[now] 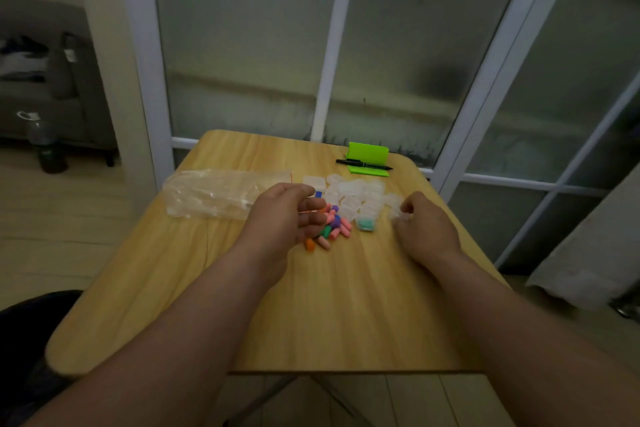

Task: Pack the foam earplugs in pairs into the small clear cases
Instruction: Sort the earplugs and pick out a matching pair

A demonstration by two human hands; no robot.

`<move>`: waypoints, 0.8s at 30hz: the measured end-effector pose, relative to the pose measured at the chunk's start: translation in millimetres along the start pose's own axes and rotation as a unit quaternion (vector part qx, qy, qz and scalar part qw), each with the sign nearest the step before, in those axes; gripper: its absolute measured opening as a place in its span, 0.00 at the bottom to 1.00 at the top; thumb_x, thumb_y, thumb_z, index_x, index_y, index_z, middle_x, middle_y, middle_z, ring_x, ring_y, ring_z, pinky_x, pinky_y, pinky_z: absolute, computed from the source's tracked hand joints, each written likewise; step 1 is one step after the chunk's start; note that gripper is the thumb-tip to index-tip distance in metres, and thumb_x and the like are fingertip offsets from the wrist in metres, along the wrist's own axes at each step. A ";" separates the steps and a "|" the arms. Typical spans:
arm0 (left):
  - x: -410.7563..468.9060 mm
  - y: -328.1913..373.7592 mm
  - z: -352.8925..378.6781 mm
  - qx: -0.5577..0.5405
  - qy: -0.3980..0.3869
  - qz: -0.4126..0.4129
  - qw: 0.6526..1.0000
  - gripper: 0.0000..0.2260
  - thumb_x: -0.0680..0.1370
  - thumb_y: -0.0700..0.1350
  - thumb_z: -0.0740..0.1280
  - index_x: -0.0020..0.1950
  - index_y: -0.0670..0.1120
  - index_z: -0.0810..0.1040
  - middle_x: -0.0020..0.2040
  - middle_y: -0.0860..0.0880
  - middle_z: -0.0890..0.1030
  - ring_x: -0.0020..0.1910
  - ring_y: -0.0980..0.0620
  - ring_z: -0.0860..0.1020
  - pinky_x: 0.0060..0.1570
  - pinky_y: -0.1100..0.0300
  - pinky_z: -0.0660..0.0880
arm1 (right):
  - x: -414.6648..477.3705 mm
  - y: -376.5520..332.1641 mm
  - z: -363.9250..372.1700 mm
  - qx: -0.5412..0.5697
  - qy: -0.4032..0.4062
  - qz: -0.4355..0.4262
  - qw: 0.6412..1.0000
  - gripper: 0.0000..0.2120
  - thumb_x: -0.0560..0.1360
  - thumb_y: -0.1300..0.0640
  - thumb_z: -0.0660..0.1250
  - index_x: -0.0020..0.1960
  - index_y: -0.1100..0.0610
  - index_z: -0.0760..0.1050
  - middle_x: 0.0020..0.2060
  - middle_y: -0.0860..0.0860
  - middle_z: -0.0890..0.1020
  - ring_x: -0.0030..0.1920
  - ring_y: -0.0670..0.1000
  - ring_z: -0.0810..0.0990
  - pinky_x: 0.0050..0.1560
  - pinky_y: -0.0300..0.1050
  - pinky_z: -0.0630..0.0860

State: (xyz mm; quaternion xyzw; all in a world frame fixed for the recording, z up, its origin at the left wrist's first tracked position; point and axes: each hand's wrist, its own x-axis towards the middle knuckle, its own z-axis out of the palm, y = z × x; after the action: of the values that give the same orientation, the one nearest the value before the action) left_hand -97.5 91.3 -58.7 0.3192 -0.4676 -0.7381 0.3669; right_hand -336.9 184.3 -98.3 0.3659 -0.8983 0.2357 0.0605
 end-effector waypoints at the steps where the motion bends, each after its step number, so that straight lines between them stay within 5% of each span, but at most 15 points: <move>1: -2.6 -0.5 0.7 0.006 -0.004 -0.001 1.000 0.11 0.84 0.41 0.64 0.63 0.38 0.77 0.52 0.39 0.86 0.40 0.48 0.84 0.49 0.51 0.82 | -0.8 0.1 -1.4 -0.003 -0.002 -0.003 1.000 0.10 0.80 0.49 0.69 0.59 0.49 0.74 0.55 0.51 0.82 0.52 0.55 0.79 0.51 0.55 0.80; 3: -7.0 -2.5 1.1 0.020 -0.015 -0.005 1.000 0.11 0.84 0.41 0.63 0.63 0.37 0.77 0.55 0.36 0.85 0.45 0.45 0.84 0.47 0.51 0.80 | -3.0 1.0 -3.1 0.000 -0.024 0.001 1.000 0.15 0.80 0.48 0.70 0.64 0.50 0.74 0.59 0.53 0.81 0.55 0.56 0.80 0.54 0.54 0.80; 7: -22.0 -7.3 1.7 0.069 -0.042 0.000 0.997 0.12 0.85 0.42 0.64 0.64 0.36 0.78 0.47 0.39 0.85 0.37 0.50 0.81 0.36 0.58 0.78 | -17.1 8.0 -11.9 0.005 -0.075 0.003 0.997 0.24 0.81 0.47 0.68 0.76 0.49 0.71 0.69 0.56 0.74 0.60 0.57 0.79 0.55 0.49 0.74; 12: -35.5 -12.0 0.9 0.070 -0.077 -0.022 0.994 0.10 0.85 0.41 0.63 0.62 0.38 0.78 0.47 0.40 0.76 0.42 0.46 0.71 0.37 0.58 0.69 | -40.1 -10.3 -29.4 0.081 -0.043 -0.024 0.996 0.18 0.78 0.47 0.72 0.67 0.48 0.77 0.61 0.55 0.79 0.52 0.52 0.79 0.45 0.44 0.70; 16: -44.8 -12.8 -0.3 0.087 -0.090 -0.021 0.992 0.07 0.85 0.43 0.65 0.57 0.42 0.81 0.47 0.40 0.80 0.41 0.45 0.78 0.38 0.57 0.76 | -71.3 -55.3 -44.6 0.175 0.006 -0.109 0.979 0.14 0.77 0.51 0.74 0.61 0.48 0.77 0.54 0.48 0.80 0.49 0.47 0.79 0.44 0.43 0.76; 24: -54.1 -18.8 -7.8 0.100 -0.167 -0.025 0.981 0.16 0.85 0.51 0.66 0.68 0.42 0.78 0.59 0.36 0.84 0.48 0.45 0.84 0.49 0.53 0.83 | -128.5 -81.0 -38.0 0.292 -0.027 -0.178 0.939 0.08 0.82 0.50 0.70 0.59 0.41 0.76 0.54 0.40 0.81 0.49 0.40 0.81 0.46 0.47 0.84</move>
State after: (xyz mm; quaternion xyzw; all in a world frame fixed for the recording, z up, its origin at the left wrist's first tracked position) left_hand -67.2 138.7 -72.0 0.2380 -0.5855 -0.7395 0.2319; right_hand -190.6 232.5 -70.2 0.5276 -0.7116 0.4628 -0.0321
